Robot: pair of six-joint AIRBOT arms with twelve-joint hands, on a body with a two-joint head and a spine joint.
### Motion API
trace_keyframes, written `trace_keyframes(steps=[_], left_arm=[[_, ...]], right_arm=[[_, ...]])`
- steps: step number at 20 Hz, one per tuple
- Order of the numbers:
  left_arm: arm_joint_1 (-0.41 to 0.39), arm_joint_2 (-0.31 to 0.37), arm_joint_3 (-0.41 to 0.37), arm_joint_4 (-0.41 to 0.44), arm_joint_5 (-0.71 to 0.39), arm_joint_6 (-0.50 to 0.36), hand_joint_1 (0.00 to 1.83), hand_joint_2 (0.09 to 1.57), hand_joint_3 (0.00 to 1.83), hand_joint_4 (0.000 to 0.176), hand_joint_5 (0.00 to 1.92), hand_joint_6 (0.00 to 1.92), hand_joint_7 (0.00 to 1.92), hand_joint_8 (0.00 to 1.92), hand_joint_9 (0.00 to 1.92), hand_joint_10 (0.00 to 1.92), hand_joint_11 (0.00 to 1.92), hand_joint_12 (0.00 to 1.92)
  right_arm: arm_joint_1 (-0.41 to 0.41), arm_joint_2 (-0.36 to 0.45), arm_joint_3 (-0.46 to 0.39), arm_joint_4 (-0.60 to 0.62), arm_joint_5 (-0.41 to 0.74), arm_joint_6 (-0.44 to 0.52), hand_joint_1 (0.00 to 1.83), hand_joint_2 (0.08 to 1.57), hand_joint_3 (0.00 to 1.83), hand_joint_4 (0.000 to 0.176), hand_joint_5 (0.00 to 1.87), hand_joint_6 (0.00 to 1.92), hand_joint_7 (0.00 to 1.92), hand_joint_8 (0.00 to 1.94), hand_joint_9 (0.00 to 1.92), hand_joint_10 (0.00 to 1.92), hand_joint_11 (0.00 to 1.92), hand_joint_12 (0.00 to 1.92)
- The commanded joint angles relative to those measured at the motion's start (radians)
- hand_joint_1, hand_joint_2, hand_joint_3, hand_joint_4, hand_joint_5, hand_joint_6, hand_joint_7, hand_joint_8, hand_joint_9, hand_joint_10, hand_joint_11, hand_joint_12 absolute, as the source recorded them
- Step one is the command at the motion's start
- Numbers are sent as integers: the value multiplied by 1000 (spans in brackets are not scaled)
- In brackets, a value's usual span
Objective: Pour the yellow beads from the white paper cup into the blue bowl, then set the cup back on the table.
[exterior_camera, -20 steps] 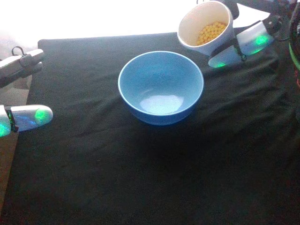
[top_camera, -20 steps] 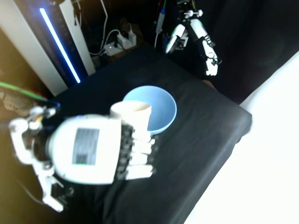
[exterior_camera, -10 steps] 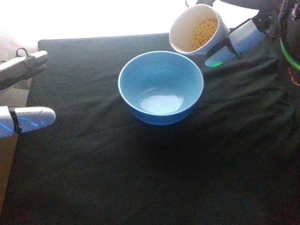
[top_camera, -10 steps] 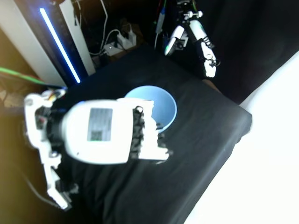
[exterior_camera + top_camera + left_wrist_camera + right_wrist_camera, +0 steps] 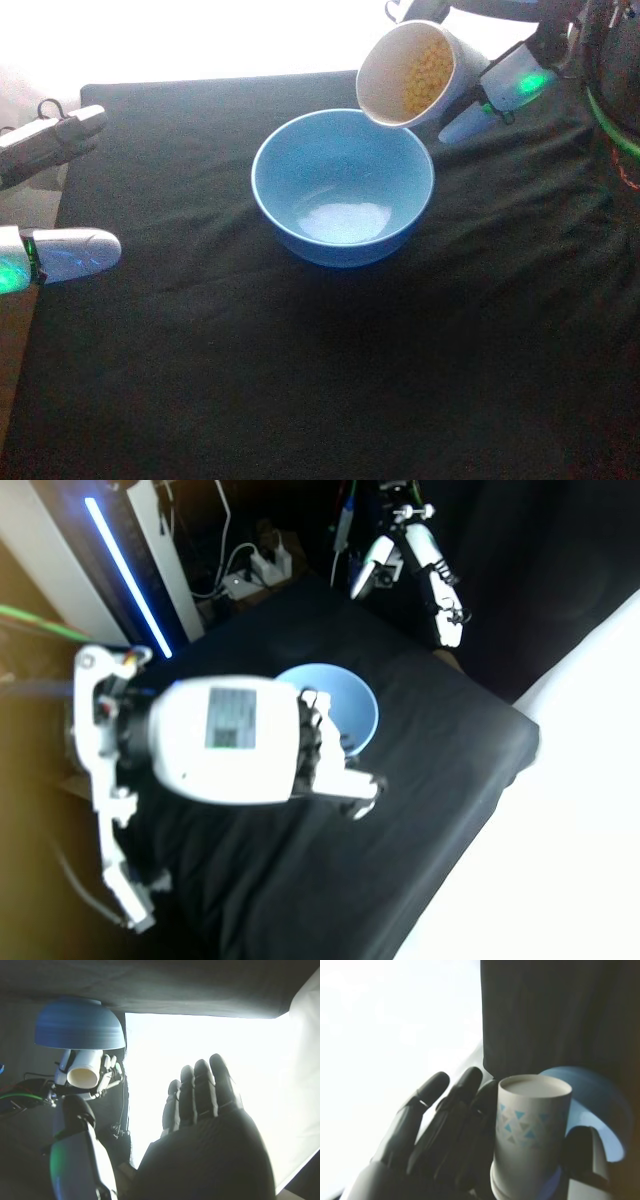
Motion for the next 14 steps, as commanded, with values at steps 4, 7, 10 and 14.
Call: trace_keyframes(steps=[4, 7, 10, 14], left_arm=[[-13, -3, 5, -12, -109, -8, 525, 845, 0, 47, 150, 0, 247, 5, 206, 3, 2, 428], [-15, -4, 5, -9, -104, -8, 527, 846, 0, 40, 154, 4, 251, 3, 210, 4, 23, 421], [-16, -5, 6, -7, -102, -8, 524, 858, 2, 48, 156, 0, 257, 4, 203, 1, 0, 451], [-18, -6, 7, -3, -98, -8, 533, 858, 0, 63, 149, 1, 243, 0, 179, 0, 0, 381]], right_arm=[[38, 8, -18, -35, 12, -3, 1244, 1056, 0, 0, 1081, 708, 1177, 768, 922, 4, 36, 1184], [47, 8, -32, -91, -14, -3, 1273, 1054, 0, 0, 1124, 542, 1169, 885, 958, 27, 144, 1260], [53, 8, -41, -147, -49, -3, 1286, 1037, 0, 0, 1178, 402, 1213, 845, 1005, 29, 97, 1078], [60, 6, -44, -180, -103, -12, 1285, 1003, 0, 0, 1242, 358, 1334, 560, 1016, 5, 192, 728]])
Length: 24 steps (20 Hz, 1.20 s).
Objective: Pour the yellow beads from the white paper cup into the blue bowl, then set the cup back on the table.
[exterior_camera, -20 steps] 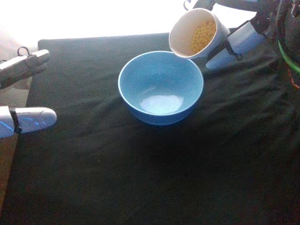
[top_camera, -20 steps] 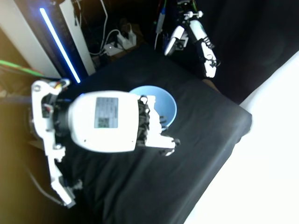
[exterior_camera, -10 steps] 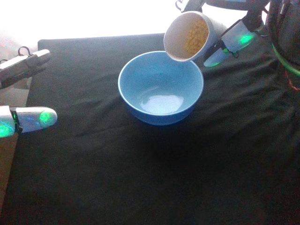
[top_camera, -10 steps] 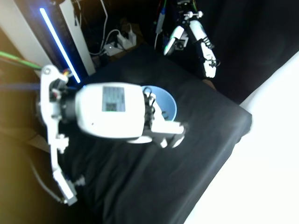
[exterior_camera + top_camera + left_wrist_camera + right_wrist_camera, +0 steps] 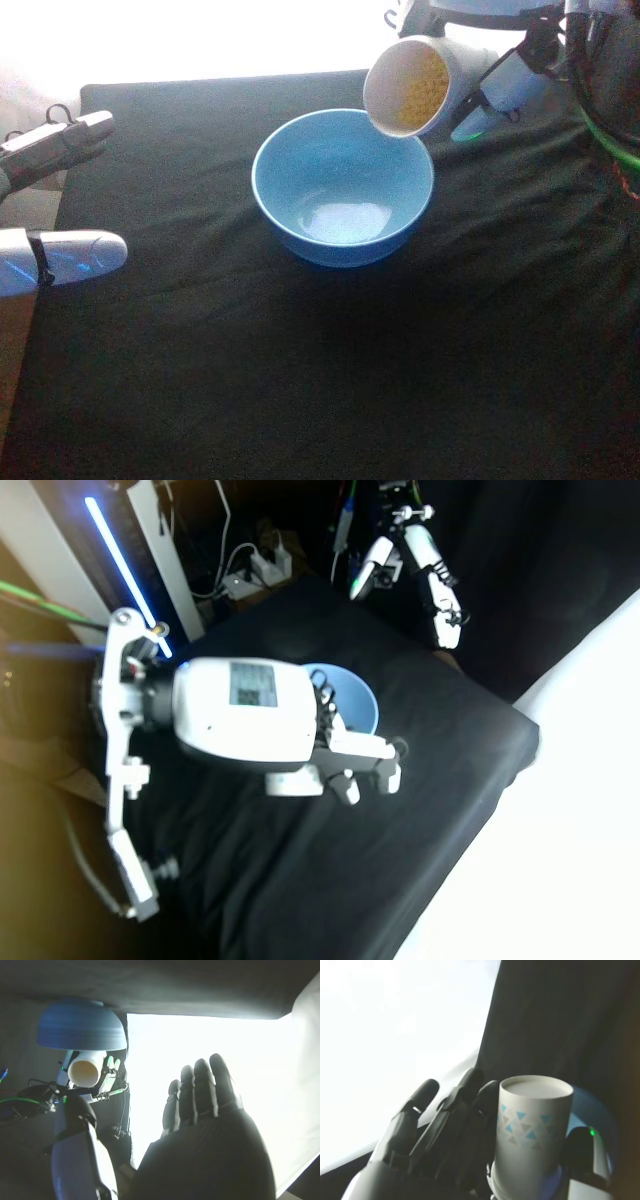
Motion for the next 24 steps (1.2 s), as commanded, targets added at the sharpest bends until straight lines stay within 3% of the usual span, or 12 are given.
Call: trace_keyframes(steps=[1, 2, 3, 5, 6, 8, 11, 12, 16, 17, 20, 24], left_arm=[[-8, 0, 6, -18, -115, -8, 536, 866, 2, 63, 154, 2, 244, 0, 176, 0, 0, 364], [-9, -1, 7, -17, -114, -8, 540, 868, 1, 57, 155, 2, 245, 1, 181, 2, 0, 373], [-10, -2, 7, -17, -113, -8, 536, 861, 0, 55, 156, 1, 253, 1, 194, 2, 0, 409], [-11, -2, 7, -15, -112, -8, 537, 858, 0, 56, 146, 0, 249, 0, 189, 0, 0, 412], [-12, -2, 8, -14, -111, -8, 528, 844, 0, 70, 140, 0, 254, 2, 189, 0, 0, 381], [-12, -2, 8, -14, -110, -8, 524, 844, 0, 62, 136, 0, 262, 4, 191, 1, 0, 376], [-12, -2, 8, -14, -109, -8, 519, 858, 2, 57, 127, 0, 242, 0, 180, 1, 0, 356], [-12, -3, 8, -14, -109, -8, 531, 857, 1, 66, 131, 2, 250, 4, 178, 1, 0, 350], [-12, -3, 8, -13, -108, -8, 558, 845, 0, 75, 129, 0, 256, 1, 181, 2, 0, 337], [-13, -3, 8, -13, -108, -8, 547, 845, 0, 74, 127, 0, 262, 3, 179, 0, 0, 343], [-13, -3, 8, -13, -106, -8, 546, 863, 4, 79, 119, 1, 235, 0, 153, 0, 0, 251], [-13, -3, 8, -13, -106, -8, 538, 863, 0, 67, 130, 0, 250, 1, 176, 2, 0, 329]], right_arm=[[21, 6, -2, 17, 13, -11, 1282, 993, 1, 0, 1244, 387, 1395, 413, 1038, 5, 222, 739], [25, 5, -3, 1, -2, -16, 1291, 993, 0, 0, 1258, 332, 1387, 452, 1047, 4, 168, 794], [30, 4, -5, -14, -16, -21, 1283, 1009, 3, 0, 1183, 476, 1345, 517, 1006, 3, 114, 801], [34, 4, -11, -20, -36, -44, 1285, 999, 0, 0, 1228, 408, 1386, 439, 1035, 6, 178, 757], [36, 4, -16, -20, -47, -68, 1287, 984, 0, 0, 1281, 308, 1454, 285, 1026, 7, 211, 730], [37, 4, -31, -25, -64, -105, 1270, 1012, 0, 0, 1166, 544, 1366, 417, 932, 0, 148, 726], [38, 6, -55, -29, -83, -165, 1265, 1013, 0, 0, 1178, 536, 1336, 469, 968, 4, 183, 737], [39, 6, -64, -39, -90, -177, 1250, 1028, 1, 17, 1117, 701, 1304, 473, 928, 0, 171, 732], [39, 6, -74, -81, -104, -177, 1234, 1044, 1, 63, 1110, 770, 1213, 582, 903, 0, 188, 628], [39, 6, -76, -92, -111, -177, 1234, 1045, 1, 64, 1114, 772, 1206, 586, 886, 0, 184, 606], [41, 8, -84, -120, -120, -177, 1239, 1050, 0, 27, 1062, 814, 1240, 571, 853, 0, 125, 658], [45, 9, -97, -151, -130, -177, 1234, 1057, 0, 35, 1041, 891, 1227, 549, 837, 1, 106, 719]])
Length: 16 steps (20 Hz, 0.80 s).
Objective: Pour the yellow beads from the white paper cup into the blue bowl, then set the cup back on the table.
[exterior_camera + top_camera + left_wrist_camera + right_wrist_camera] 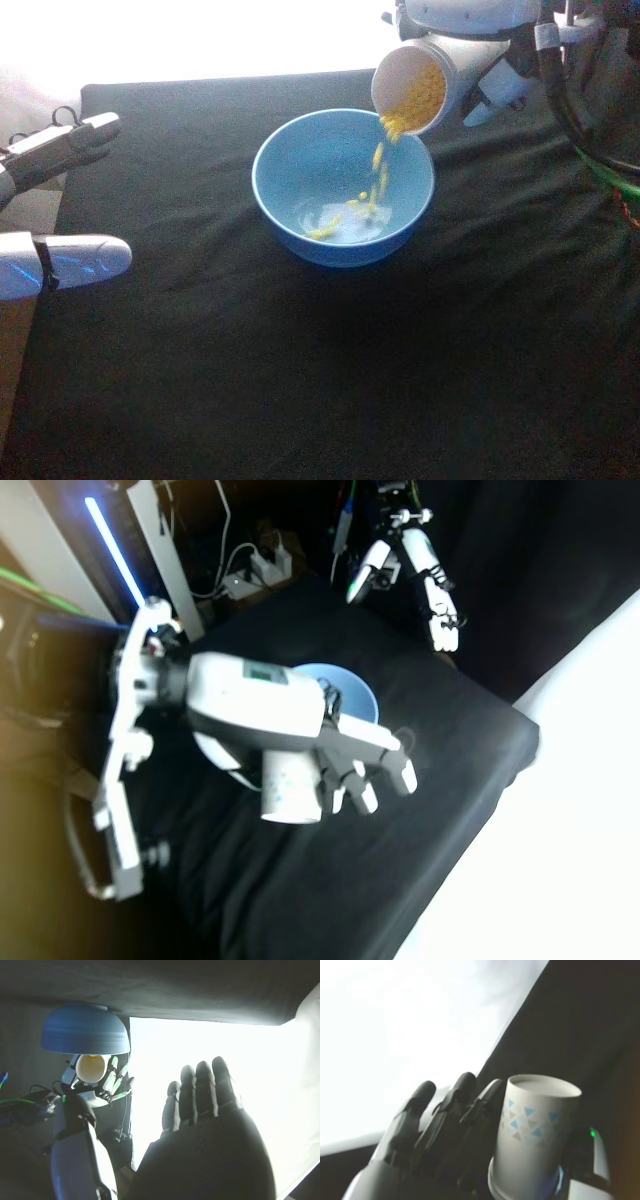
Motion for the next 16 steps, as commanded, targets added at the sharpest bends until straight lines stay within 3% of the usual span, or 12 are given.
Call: trace_keyframes(steps=[1, 2, 3, 5, 8, 10, 12, 13, 15, 16], left_arm=[[-9, 3, 7, -18, -115, -8, 542, 868, 1, 63, 129, 0, 254, 1, 177, 1, 0, 318], [-9, 3, 7, -18, -115, -8, 542, 869, 1, 68, 130, 0, 250, 0, 173, 0, 0, 313], [-10, 3, 7, -18, -115, -8, 537, 866, 0, 73, 131, 1, 255, 2, 181, 3, 0, 312], [-10, 3, 7, -18, -115, -8, 550, 854, 0, 70, 136, 2, 260, 3, 187, 4, 0, 326], [-10, 3, 7, -18, -115, -8, 559, 854, 0, 77, 144, 2, 251, 0, 185, 1, 0, 352], [-10, 3, 7, -18, -115, -8, 559, 854, 0, 75, 143, 0, 233, 2, 173, 0, 0, 343], [-10, 3, 7, -19, -115, -8, 549, 865, 4, 59, 137, 0, 251, 9, 180, 3, 0, 340], [-10, 3, 7, -19, -115, -8, 547, 856, 0, 72, 138, 1, 253, 8, 178, 2, 0, 335], [-10, 3, 7, -19, -115, -8, 554, 857, 0, 69, 136, 0, 251, 4, 174, 0, 0, 314], [-10, 3, 7, -19, -116, -8, 550, 865, 2, 65, 136, 0, 254, 3, 174, 0, 0, 288]], right_arm=[[18, 9, -2, -1, 10, -13, 1241, 1048, 0, 21, 1052, 857, 1277, 478, 862, 3, 129, 716], [19, 9, -2, -4, 8, -13, 1244, 1044, 0, 16, 1061, 826, 1288, 474, 872, 6, 135, 713], [19, 9, -2, -7, 7, -13, 1233, 1064, 3, 15, 1008, 917, 1225, 579, 838, 0, 104, 713], [19, 9, -4, -11, 6, -13, 1230, 1060, 4, 43, 1045, 902, 1204, 573, 848, 0, 128, 675], [19, 10, -10, -18, 5, -13, 1235, 1044, 0, 58, 1099, 788, 1227, 559, 881, 4, 172, 689], [19, 10, -14, -27, 5, -13, 1246, 1035, 0, 22, 1086, 793, 1318, 409, 904, 3, 156, 746], [19, 10, -15, -30, 5, -13, 1249, 1036, 0, 5, 1068, 827, 1353, 336, 902, 1, 150, 801], [19, 10, -15, -32, 5, -13, 1245, 1040, 0, 17, 1062, 873, 1338, 321, 880, 0, 135, 799], [19, 10, -15, -34, 4, -13, 1251, 1026, 0, 25, 1127, 704, 1330, 402, 890, 6, 139, 801], [19, 9, -15, -37, 4, -13, 1243, 1041, 1, 21, 1067, 822, 1291, 454, 868, 0, 121, 801]])
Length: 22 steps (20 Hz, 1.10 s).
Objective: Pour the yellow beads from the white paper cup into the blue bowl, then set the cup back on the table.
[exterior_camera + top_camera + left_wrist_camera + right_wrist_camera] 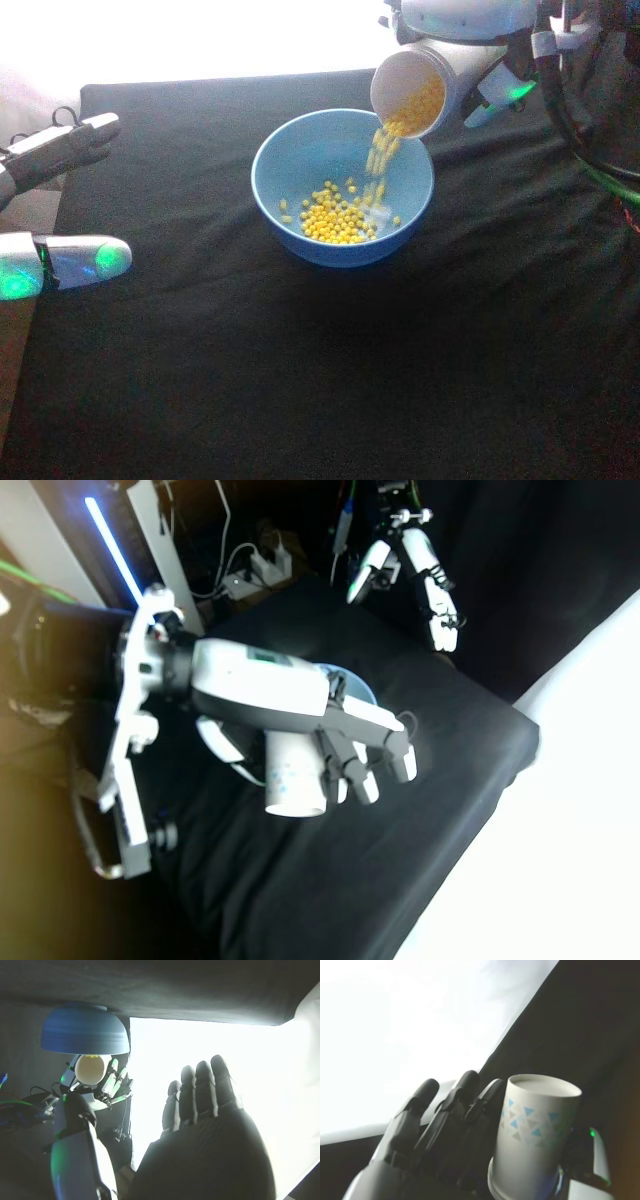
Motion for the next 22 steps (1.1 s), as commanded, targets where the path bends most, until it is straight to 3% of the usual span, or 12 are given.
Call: trace_keyframes(steps=[1, 3, 7, 8, 10, 13, 14, 16, 18, 19, 20, 22], left_arm=[[-10, 3, 7, -19, -116, -8, 554, 866, 2, 69, 134, 0, 236, 0, 163, 0, 0, 280], [-11, 3, 7, -19, -116, -8, 540, 863, 0, 60, 136, 0, 268, 3, 187, 3, 0, 331], [-12, 3, 8, -19, -116, -8, 553, 844, 0, 79, 142, 2, 234, 0, 167, 0, 0, 328], [-13, 3, 8, -19, -116, -8, 559, 851, 0, 77, 142, 2, 243, 5, 171, 2, 0, 325], [-14, 3, 9, -19, -115, -8, 565, 858, 2, 69, 138, 0, 251, 8, 172, 3, 0, 322], [-15, 3, 9, -19, -115, -8, 564, 856, 0, 77, 138, 2, 261, 8, 173, 2, 0, 318], [-15, 3, 9, -19, -115, -8, 563, 854, 0, 73, 135, 0, 246, 1, 171, 1, 0, 300], [-15, 3, 10, -19, -115, -8, 567, 848, 0, 74, 143, 3, 245, 1, 177, 3, 0, 304], [-16, 3, 10, -18, -115, -8, 550, 857, 0, 68, 129, 4, 242, 9, 161, 9, 10, 234], [-16, 3, 11, -18, -115, -8, 550, 850, 1, 75, 136, 1, 252, 2, 168, 2, 1, 274], [-16, 3, 11, -18, -115, -8, 552, 848, 0, 71, 139, 1, 262, 2, 176, 2, 0, 296], [-16, 3, 11, -18, -116, -8, 562, 845, 0, 67, 129, 0, 264, 1, 169, 0, 0, 278]], right_arm=[[17, 7, -2, 1, 8, -13, 1241, 1044, 1, 28, 1062, 842, 1281, 465, 877, 5, 137, 811], [17, 7, -4, -6, 6, -13, 1247, 1026, 0, 40, 1117, 753, 1330, 372, 917, 7, 167, 805], [17, 7, -7, -13, 5, -13, 1245, 1033, 0, 34, 1094, 810, 1324, 359, 898, 1, 166, 724], [17, 7, -7, -16, 5, -13, 1256, 1003, 1, 45, 1185, 634, 1393, 264, 967, 9, 233, 724], [17, 6, -9, -23, 4, -13, 1230, 1062, 0, 43, 1049, 863, 1200, 620, 873, 1, 121, 762], [17, 5, -12, -36, 0, -13, 1241, 1038, 0, 48, 1098, 827, 1268, 471, 933, 8, 195, 741], [17, 4, -13, -41, 0, -13, 1244, 1038, 0, 27, 1108, 864, 1274, 407, 949, 6, 194, 781], [17, 3, -16, -54, -4, -13, 1240, 1045, 1, 29, 1061, 879, 1266, 494, 961, 4, 168, 725], [17, 2, -17, -55, -5, -13, 1251, 1018, 0, 50, 1143, 756, 1335, 364, 1056, 20, 234, 710], [17, 2, -18, -56, -5, -13, 1083, 1065, 21, 151, 1054, 932, 1446, 430, 1268, 92, 337, 912], [17, 1, -18, -58, -5, -13, 1178, 1111, 22, 29, 892, 1182, 1151, 781, 1103, 25, 131, 929], [17, 1, -19, -63, -5, -13, 1227, 1078, 0, 17, 979, 1045, 1197, 589, 945, 7, 64, 834]])
